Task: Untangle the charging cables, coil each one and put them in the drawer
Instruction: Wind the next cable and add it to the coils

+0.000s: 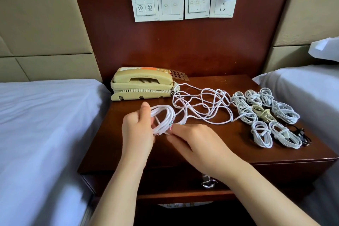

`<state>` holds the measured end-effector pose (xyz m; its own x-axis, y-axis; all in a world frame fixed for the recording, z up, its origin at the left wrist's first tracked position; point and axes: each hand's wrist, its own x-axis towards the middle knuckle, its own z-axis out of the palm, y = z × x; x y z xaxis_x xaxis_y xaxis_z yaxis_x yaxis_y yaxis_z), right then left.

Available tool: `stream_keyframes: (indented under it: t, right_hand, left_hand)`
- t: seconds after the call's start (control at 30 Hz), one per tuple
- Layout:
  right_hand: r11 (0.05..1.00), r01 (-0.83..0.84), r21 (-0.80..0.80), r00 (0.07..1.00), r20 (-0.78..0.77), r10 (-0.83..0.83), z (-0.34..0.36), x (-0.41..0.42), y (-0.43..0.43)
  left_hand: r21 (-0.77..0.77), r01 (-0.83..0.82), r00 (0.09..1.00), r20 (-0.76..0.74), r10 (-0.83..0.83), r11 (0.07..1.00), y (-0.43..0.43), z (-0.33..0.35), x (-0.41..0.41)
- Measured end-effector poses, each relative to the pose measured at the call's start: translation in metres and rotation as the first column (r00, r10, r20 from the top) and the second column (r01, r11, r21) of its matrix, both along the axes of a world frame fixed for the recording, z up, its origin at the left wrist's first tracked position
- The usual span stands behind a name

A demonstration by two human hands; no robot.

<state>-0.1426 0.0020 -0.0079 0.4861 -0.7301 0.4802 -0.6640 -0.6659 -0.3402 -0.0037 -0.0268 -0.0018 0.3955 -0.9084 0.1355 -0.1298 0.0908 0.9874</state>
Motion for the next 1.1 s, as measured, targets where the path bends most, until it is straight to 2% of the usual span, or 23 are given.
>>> stream_keyframes:
  t: [0.1,0.23,0.33,0.4,0.47,0.57,0.7,0.77,0.87,0.93,1.0,1.1]
  right_hand:
    - [0.998,-0.031,-0.047,0.998,-0.065,0.028,0.002,0.004,0.004]
    - [0.990,-0.008,-0.144,0.996,-0.084,-0.004,0.001,0.008,0.009]
    - [0.985,0.024,-0.173,0.999,0.029,-0.019,0.002,0.005,0.006]
    - [0.983,0.064,-0.174,0.993,0.106,-0.046,0.004,0.001,0.004]
    - [0.981,0.111,-0.157,0.983,0.163,-0.085,0.007,-0.004,0.000]
    - [0.993,0.117,-0.003,0.944,0.310,-0.110,0.012,-0.012,-0.006]
    - [0.983,-0.018,0.180,0.905,0.420,-0.060,0.013,-0.018,-0.011]
    - [0.954,-0.102,0.281,0.869,0.492,-0.052,0.013,-0.020,-0.015]
    - [0.911,-0.185,0.368,0.815,0.575,-0.067,0.013,-0.025,-0.019]
    - [0.894,-0.211,0.394,0.810,0.582,-0.066,0.011,-0.024,-0.020]
    - [0.895,-0.193,0.403,0.847,0.528,-0.055,0.010,-0.023,-0.021]
    - [0.911,-0.105,0.398,0.939,0.341,-0.041,0.008,-0.024,-0.017]
  left_hand:
    - [-0.079,-0.082,0.975,0.200,0.096,0.994,0.002,0.005,0.007]
    - [-0.171,-0.110,0.837,0.515,0.184,0.979,0.007,0.008,0.006]
    - [-0.085,-0.080,0.704,0.701,0.117,0.993,0.007,0.006,0.002]
    - [-0.031,0.003,0.650,0.760,0.021,1.000,0.006,0.004,0.000]
    - [0.019,0.124,0.666,0.739,-0.098,0.992,0.008,0.006,-0.002]
    - [0.119,0.332,0.719,0.611,-0.332,0.936,0.009,0.007,-0.001]
    - [0.234,0.493,0.712,0.445,-0.543,0.838,0.010,0.003,0.003]
    - [0.233,0.553,0.713,0.364,-0.599,0.800,0.013,0.003,0.002]
    - [0.162,0.620,0.737,0.215,-0.641,0.768,0.020,0.008,-0.003]
    - [0.111,0.634,0.759,0.097,-0.643,0.765,0.024,0.012,-0.007]
    - [0.064,0.611,0.791,-0.003,-0.612,0.789,0.026,0.015,-0.011]
    - [0.032,0.447,0.888,-0.133,-0.440,0.894,0.021,0.016,-0.014]
